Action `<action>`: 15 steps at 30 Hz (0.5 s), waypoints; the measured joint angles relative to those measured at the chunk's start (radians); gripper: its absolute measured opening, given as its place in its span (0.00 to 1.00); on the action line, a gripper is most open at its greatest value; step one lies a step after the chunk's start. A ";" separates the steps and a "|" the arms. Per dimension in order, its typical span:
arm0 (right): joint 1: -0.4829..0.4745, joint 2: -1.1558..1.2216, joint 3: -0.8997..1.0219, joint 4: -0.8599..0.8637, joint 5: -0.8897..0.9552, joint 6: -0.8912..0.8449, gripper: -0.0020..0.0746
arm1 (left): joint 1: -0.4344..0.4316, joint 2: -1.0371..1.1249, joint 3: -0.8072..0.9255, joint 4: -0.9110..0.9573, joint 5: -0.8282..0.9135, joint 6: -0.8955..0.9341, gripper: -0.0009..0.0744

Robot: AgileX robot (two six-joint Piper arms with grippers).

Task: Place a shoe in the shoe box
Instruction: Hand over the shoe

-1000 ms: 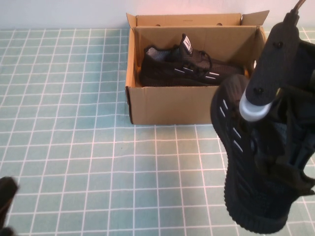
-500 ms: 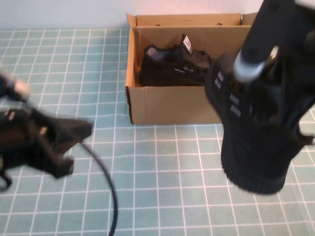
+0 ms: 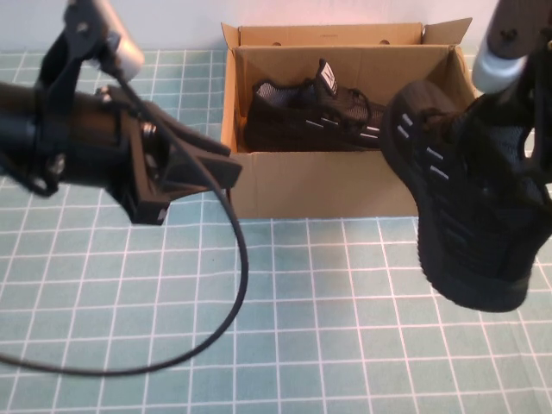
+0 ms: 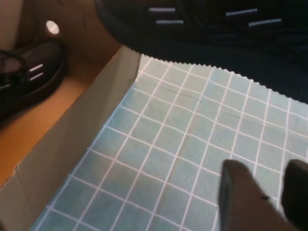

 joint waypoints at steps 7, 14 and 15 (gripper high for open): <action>-0.019 0.007 -0.004 0.233 0.009 -0.388 0.02 | 0.000 0.108 -0.094 0.000 0.084 0.048 0.63; -0.019 0.007 -0.004 0.327 0.100 -0.663 0.02 | -0.003 0.155 -0.150 -0.032 0.151 0.159 0.69; -0.019 0.007 -0.004 0.327 0.114 -0.679 0.02 | -0.009 0.155 -0.157 -0.033 0.151 0.168 0.69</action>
